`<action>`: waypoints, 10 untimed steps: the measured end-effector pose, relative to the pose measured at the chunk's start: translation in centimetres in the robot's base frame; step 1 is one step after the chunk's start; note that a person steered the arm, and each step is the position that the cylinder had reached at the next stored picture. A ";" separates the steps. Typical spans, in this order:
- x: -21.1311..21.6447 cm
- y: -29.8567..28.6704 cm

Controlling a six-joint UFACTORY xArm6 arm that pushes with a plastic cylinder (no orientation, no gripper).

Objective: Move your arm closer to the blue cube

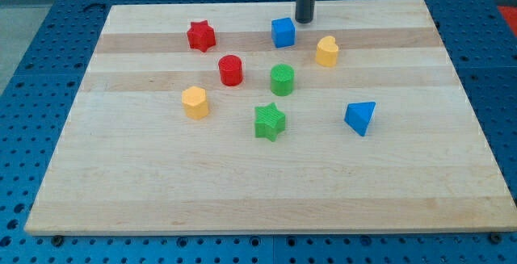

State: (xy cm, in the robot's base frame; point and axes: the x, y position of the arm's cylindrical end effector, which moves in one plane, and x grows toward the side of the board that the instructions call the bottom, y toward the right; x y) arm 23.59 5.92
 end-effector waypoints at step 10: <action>0.9 -5.3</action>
State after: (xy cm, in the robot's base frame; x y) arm 24.45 0.57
